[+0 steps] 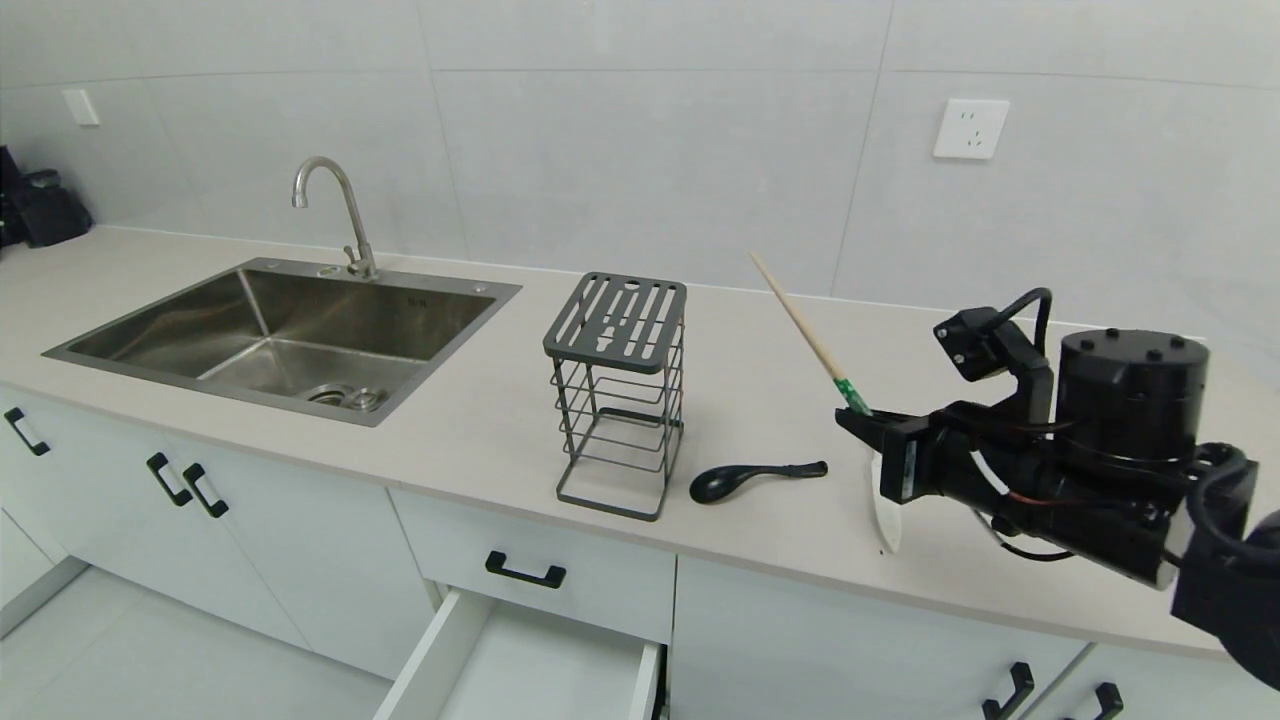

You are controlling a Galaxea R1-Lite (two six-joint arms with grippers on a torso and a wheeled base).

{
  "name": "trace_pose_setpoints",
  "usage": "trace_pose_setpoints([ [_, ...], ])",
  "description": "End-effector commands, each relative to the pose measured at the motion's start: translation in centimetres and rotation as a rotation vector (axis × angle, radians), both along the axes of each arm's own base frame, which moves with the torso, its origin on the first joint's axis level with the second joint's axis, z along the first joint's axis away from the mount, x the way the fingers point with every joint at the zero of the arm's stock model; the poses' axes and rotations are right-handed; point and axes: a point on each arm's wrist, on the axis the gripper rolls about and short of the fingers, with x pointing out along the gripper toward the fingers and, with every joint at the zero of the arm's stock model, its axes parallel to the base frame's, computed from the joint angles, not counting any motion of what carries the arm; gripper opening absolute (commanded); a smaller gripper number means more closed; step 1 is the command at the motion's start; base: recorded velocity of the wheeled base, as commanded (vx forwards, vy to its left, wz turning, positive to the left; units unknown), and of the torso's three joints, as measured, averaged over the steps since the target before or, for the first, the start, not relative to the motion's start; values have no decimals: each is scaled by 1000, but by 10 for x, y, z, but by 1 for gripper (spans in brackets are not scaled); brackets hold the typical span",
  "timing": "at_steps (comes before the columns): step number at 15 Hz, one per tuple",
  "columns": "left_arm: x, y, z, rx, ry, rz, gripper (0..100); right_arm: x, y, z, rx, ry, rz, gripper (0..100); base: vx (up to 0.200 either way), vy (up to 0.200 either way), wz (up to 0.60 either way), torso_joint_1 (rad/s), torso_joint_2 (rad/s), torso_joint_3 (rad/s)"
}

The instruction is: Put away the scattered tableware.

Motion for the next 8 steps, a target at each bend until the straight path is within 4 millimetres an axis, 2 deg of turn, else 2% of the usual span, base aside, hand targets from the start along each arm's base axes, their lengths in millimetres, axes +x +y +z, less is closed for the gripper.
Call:
trace_pose_setpoints([
  [1, 0, 0, 0, 0, 1, 0, 100, -14, -6, 16, 16, -90, 67, 0, 0, 0, 0, 0, 0, 0],
  [3, 0, 0, 0, 0, 1, 0, 100, -21, -6, 29, -2, -174, 193, 0, 0, 0, 0, 0, 0, 0],
  [4, 0, 0, 0, 0, 1, 0, 100, -28, -6, 40, -21, -252, 328, 0, 0, 0, 0, 0, 0, 0],
  [5, 0, 0, 0, 0, 1, 0, 100, -28, -6, 40, -21, -252, 328, 0, 0, 0, 0, 0, 0, 0],
  [6, 0, 0, 0, 0, 1, 0, 100, -38, 0, 41, -18, -277, 462, 0, 0, 0, 0, 0, 0, 0],
  [8, 0, 0, 0, 0, 1, 0, 100, -43, 5, 36, -32, -239, 499, 0, 0, 0, 0, 0, 0, 0],
])
